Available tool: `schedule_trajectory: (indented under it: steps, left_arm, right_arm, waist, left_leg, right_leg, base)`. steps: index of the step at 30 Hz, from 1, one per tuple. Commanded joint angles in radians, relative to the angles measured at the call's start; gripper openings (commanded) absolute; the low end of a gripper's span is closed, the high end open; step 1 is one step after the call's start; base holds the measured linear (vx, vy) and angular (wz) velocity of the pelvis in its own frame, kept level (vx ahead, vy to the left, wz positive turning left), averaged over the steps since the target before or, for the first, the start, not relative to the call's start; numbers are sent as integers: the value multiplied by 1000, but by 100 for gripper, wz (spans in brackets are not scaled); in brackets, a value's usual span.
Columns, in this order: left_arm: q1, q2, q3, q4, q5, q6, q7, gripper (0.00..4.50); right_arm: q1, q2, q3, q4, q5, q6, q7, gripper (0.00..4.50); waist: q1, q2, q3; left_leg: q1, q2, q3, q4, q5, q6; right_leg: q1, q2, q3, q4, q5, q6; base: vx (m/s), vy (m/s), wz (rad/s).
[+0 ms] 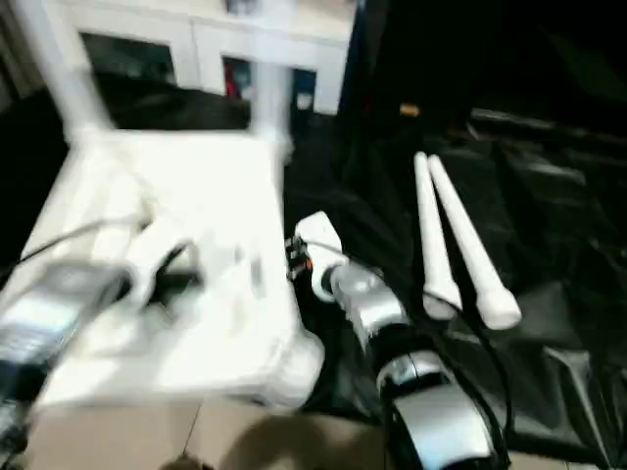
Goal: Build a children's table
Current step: Rotate table base
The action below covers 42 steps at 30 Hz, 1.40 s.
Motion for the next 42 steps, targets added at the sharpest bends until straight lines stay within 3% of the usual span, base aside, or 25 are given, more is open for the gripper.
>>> schedule_trajectory:
  steps: [1, 2, 3, 5, 6, 7, 10, 13, 16, 17, 19, 21, 23, 24, 27, 28, 30, 36, 38, 42]
  left_arm:
    - [-44, -11, -8, 69, 27, -75, 66, 0]
    - [-89, -14, -21, 172, 54, -147, 120, 0]
    - [-94, -14, -24, 184, 58, -157, 127, 0]
    - [-151, -7, -57, 328, 108, -277, 218, 0]
    - [-173, -12, -51, 385, 117, -327, 278, 0]
    - [-183, -16, -43, 407, 118, -350, 303, 0]
    - [-192, -27, -9, 429, 100, -408, 331, 0]
    - [-178, -52, 45, 398, 54, -429, 307, 0]
    - [-121, -63, 76, 272, 13, -408, 258, 0]
    - [-109, -63, 75, 250, -2, -415, 244, 0]
    - [-58, -65, 91, 141, -50, -396, 214, 0]
    - [-19, -68, 102, 57, -94, -379, 194, 41]
    - [17, -70, 105, -27, -135, -362, 182, 41]
    - [66, -71, 102, -146, -180, -319, 145, 46]
    - [100, -67, 90, -233, -208, -292, 112, 80]
    - [136, -58, 69, -327, -246, -270, 63, 83]
    - [176, -50, 51, -427, -285, -227, 19, 88]
    - [221, -29, 8, -527, -335, -169, -48, 124]
    - [233, -22, -11, -567, -348, -141, -62, 155]
    - [227, -18, -28, -613, -350, -98, -67, 174]
  right_arm:
    - [-18, 2, 10, -14, -5, -7, 4, 52]
    - [-13, -11, 0, -39, -6, -2, -3, 41]
    - [-12, -13, -1, -43, -6, -1, -3, 29]
    - [7, -33, -15, -98, -8, 11, -15, 9]
    - [22, -50, -22, -139, -8, 21, -20, 9]
    - [28, -57, -27, -155, -8, 24, -27, 9]
    - [46, -75, -44, -204, -6, 45, -50, 9]
    - [65, -96, -72, -262, 5, 73, -74, 9]
    - [78, -111, -125, -309, 34, 97, -114, 9]
    - [81, -116, -135, -323, 38, 108, -123, 24]
    - [86, -132, -157, -355, 48, 124, -131, 34]
    - [91, -140, -171, -389, 59, 144, -136, 54]
    - [95, -144, -180, -424, 64, 177, -148, 66]
    - [94, -147, -190, -459, 66, 202, -159, 74]
    - [91, -149, -201, -483, 69, 229, -171, 103]
    - [87, -153, -212, -505, 64, 269, -193, 110]
    - [83, -164, -218, -527, 54, 318, -216, 118]
    - [71, -206, -206, -537, 1, 383, -262, 162]
    - [74, -215, -216, -566, 3, 428, -268, 193]
    - [87, -234, -214, -611, 0, 539, -274, 216]
  waist:
    - [0, 24, -69]
    - [-3, 24, -70]
    - [0, 25, -75]
    - [1, 23, -77]
    - [-4, 28, -78]
    - [-3, 26, -78]
    - [-4, 22, -82]
    - [-3, 22, -81]
    - [0, 22, -77]
    - [-1, 16, -75]
    - [0, 19, -74]
    - [0, 16, -73]
    - [0, 18, -74]
    - [-3, 17, -72]
    - [-6, 17, -70]
    - [-6, 21, -69]
    - [-11, 19, -69]
    - [-15, 23, -66]
    - [-17, 25, -67]
    - [-20, 22, -67]
  left_leg:
    - [8, 20, -8, -70, -265, -36]
    - [1, 21, -11, -71, -247, -36]
    - [8, 20, -9, -67, -241, -32]
    - [3, 20, -10, -66, -208, -24]
    - [0, 20, -11, -64, -185, -22]
    - [0, 20, -10, -63, -178, -22]
    - [2, 21, -6, -57, -123, -12]
    - [3, 20, -2, -55, -121, -5]
    - [4, 28, -5, -59, -160, -11]
    - [4, 27, -3, -60, -175, -14]
    - [4, 27, -3, -61, -192, -19]
    - [4, 27, -2, -61, -191, -19]
    - [4, 26, -3, -61, -189, -20]
    - [2, 26, -3, -62, -188, -20]
    - [3, 25, -1, -62, -205, -22]
    - [4, 24, -1, -63, -209, -24]
    - [4, 23, 0, -62, -194, -33]
    - [3, 16, 1, -61, -223, -47]
    - [1, 15, -1, -62, -214, -47]
    - [2, 15, 0, -60, -197, -41]
  right_leg:
    - [48, -70, 59, -79, -271, -130]
    - [53, -70, 57, -74, -238, -139]
    - [49, -69, 58, -74, -218, -140]
    - [54, -66, 57, -66, -156, -140]
    - [57, -66, 57, -61, -115, -145]
    - [58, -65, 57, -61, -97, -145]
    - [61, -65, 57, -48, 14, -191]
    - [62, -68, 57, -49, 19, -212]
    - [62, -76, 57, -55, -51, -212]
    - [59, -75, 56, -58, -83, -208]
    - [58, -73, 57, -60, -111, -198]
    - [56, -73, 57, -61, -122, -195]
    - [58, -71, 56, -57, -115, -189]
    - [57, -70, 56, -58, -118, -188]
    - [54, -68, 56, -62, -153, -178]
    - [53, -66, 56, -64, -168, -168]
    - [51, -60, 56, -60, -142, -166]
    - [51, -55, 56, -69, -199, -130]
    - [55, -54, 56, -67, -195, -123]
    - [54, -52, 56, -66, -177, -120]
  base:
    - [0, 0, 0]
    - [0, 0, 0]
    - [0, 0, 0]
    - [0, 0, 0]
    - [0, 0, 0]
    - [0, 0, 0]
    - [0, 0, 0]
    - [0, 0, 0]
    - [0, 0, 0]
    - [0, 0, 0]
    - [0, 0, 0]
    - [0, 0, 0]
    - [0, 0, 0]
    - [0, 0, 0]
    - [0, 0, 0]
    - [0, 0, 0]
    - [0, 0, 0]
    - [0, 0, 0]
    - [0, 0, 0]
    - [0, 0, 0]
